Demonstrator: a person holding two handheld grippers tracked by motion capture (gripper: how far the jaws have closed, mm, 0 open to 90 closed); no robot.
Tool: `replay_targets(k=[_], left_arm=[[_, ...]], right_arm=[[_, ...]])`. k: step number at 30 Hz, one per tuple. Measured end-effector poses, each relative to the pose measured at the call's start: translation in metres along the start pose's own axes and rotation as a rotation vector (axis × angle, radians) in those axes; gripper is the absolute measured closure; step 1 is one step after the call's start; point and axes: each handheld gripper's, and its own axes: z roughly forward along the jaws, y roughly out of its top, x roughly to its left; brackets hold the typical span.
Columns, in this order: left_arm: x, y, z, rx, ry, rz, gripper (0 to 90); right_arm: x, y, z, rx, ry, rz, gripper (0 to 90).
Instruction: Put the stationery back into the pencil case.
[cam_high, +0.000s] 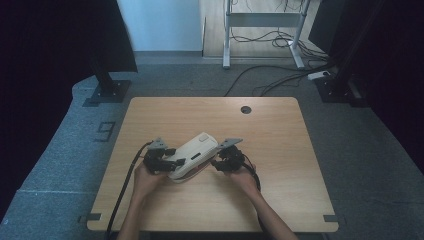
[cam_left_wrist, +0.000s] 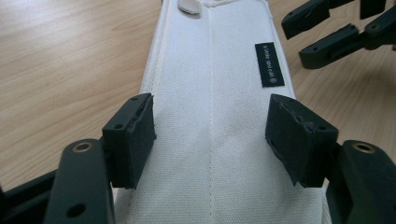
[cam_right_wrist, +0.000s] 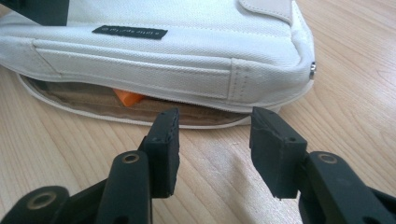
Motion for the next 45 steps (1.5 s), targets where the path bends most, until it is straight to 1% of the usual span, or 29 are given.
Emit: replay_targets(k=[4,8,14,19,21,23,26,28,31,36,40,42,45], left_arm=[[-0.004,-0.001,0.001,0.001,0.025,0.025,32.0],[-0.004,0.0,-0.001,-0.005,0.033,0.023,30.8],[-0.007,0.003,-0.008,-0.038,-0.007,0.002,28.1],[-0.009,0.004,-0.015,-0.039,-0.015,-0.001,23.6],[-0.01,0.004,-0.019,-0.045,-0.026,0.0,21.5],[-0.012,0.004,-0.022,-0.045,-0.025,0.007,20.0],[-0.014,0.003,-0.028,-0.053,-0.025,0.006,18.9],[-0.015,0.002,-0.032,-0.058,-0.021,0.006,17.2],[-0.018,-0.001,-0.039,-0.067,-0.004,0.017,14.7],[-0.019,-0.007,-0.046,-0.069,0.012,0.02,12.8],[-0.021,-0.016,-0.048,-0.043,0.04,0.029,8.6],[-0.021,-0.021,-0.048,-0.033,0.053,0.035,5.9],[-0.021,-0.028,-0.045,0.003,0.078,0.038,1.4]], right_arm=[[-0.002,-0.001,-0.002,-0.002,0.004,0.009,46.1],[-0.003,-0.001,-0.005,-0.001,0.011,0.012,39.5],[-0.003,-0.003,-0.012,-0.007,0.014,0.009,33.0],[-0.004,-0.004,-0.021,-0.019,0.012,-0.003,27.1],[-0.005,-0.005,-0.027,-0.022,0.005,-0.012,24.7],[-0.005,-0.006,-0.032,-0.025,-0.003,-0.013,21.8],[-0.007,-0.008,-0.04,-0.04,-0.008,-0.008,17.4],[-0.009,-0.01,-0.047,-0.045,-0.013,-0.003,14.3],[-0.013,-0.016,-0.056,-0.052,-0.019,0.001,12.9],[-0.02,-0.028,-0.073,-0.063,-0.054,0.006,9.4],[-0.027,-0.042,-0.085,-0.075,-0.08,0.027,5.9],[-0.031,-0.05,-0.09,-0.072,-0.093,0.036,4.0],[-0.036,-0.062,-0.096,-0.059,-0.122,0.045,1.4]])
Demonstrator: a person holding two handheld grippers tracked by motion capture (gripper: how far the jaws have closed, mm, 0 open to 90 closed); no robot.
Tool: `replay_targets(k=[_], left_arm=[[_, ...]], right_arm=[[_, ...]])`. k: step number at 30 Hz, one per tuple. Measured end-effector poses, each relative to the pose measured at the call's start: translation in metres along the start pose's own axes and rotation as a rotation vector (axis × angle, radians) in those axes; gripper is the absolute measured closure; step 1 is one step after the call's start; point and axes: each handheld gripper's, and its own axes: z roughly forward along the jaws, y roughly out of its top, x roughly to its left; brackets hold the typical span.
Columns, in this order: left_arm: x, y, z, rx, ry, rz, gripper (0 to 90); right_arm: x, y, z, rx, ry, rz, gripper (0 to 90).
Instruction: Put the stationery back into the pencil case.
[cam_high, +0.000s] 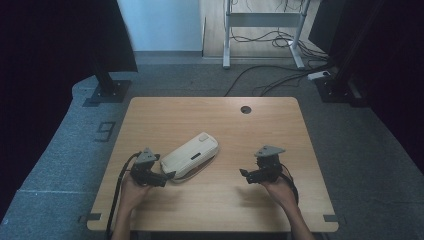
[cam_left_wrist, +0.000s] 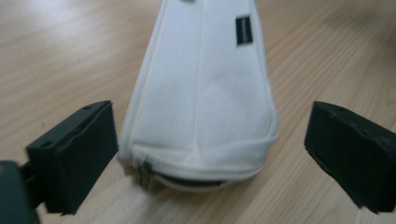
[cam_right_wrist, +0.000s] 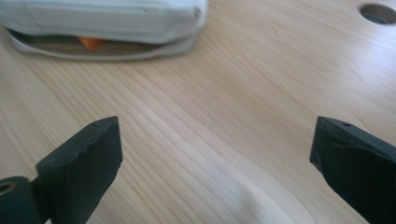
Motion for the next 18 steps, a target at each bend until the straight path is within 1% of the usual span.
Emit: replay_targets(k=[3,6,8,12,15,18], left_arm=[[-0.001,-0.008,0.004,0.034,0.029,0.006,0.0],[0.0,-0.016,0.006,0.051,0.033,-0.005,0.0],[0.001,-0.021,0.008,0.057,0.034,-0.016,0.0],[0.003,-0.031,0.012,0.077,0.042,-0.028,0.0],[0.004,-0.038,0.015,0.101,0.05,-0.033,0.0],[0.004,-0.043,0.019,0.133,0.064,-0.033,0.0]], right_arm=[[-0.006,-0.013,-0.005,0.01,-0.027,0.017,0.6],[-0.012,-0.026,-0.009,0.024,-0.056,0.03,0.6],[-0.017,-0.034,-0.011,0.028,-0.067,0.047,0.6],[-0.025,-0.052,-0.013,0.038,-0.079,0.086,0.6],[-0.029,-0.063,-0.013,0.041,-0.086,0.112,0.6],[-0.032,-0.071,-0.012,0.068,-0.094,0.111,0.6]])
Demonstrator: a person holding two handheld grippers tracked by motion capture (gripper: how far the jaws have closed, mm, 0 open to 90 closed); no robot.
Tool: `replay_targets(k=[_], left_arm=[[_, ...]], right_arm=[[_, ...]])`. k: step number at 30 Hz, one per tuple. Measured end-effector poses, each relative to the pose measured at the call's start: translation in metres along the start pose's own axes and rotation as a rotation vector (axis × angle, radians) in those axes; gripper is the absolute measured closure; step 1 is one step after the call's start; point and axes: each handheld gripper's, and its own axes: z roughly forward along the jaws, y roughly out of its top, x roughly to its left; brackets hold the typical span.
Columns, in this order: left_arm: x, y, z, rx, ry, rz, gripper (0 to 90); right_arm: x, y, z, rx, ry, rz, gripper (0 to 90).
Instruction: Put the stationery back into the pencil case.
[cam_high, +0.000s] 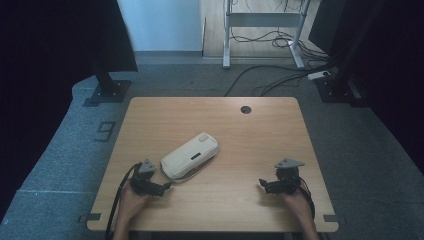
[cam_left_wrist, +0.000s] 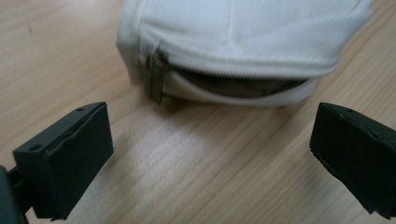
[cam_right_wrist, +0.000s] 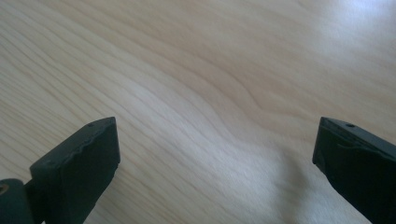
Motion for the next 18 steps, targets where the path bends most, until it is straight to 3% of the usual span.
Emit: replay_targets(k=[5,18], left_arm=[[-0.0013,-0.0003,0.002,0.026,0.021,0.006,0.0],[-0.0016,-0.0004,0.0021,0.028,0.024,-0.001,0.0]], right_arm=[[-0.0045,-0.0095,0.0016,0.012,-0.006,0.016,0.4],[-0.0039,-0.012,-0.0002,0.014,-0.013,0.002,1.0]])
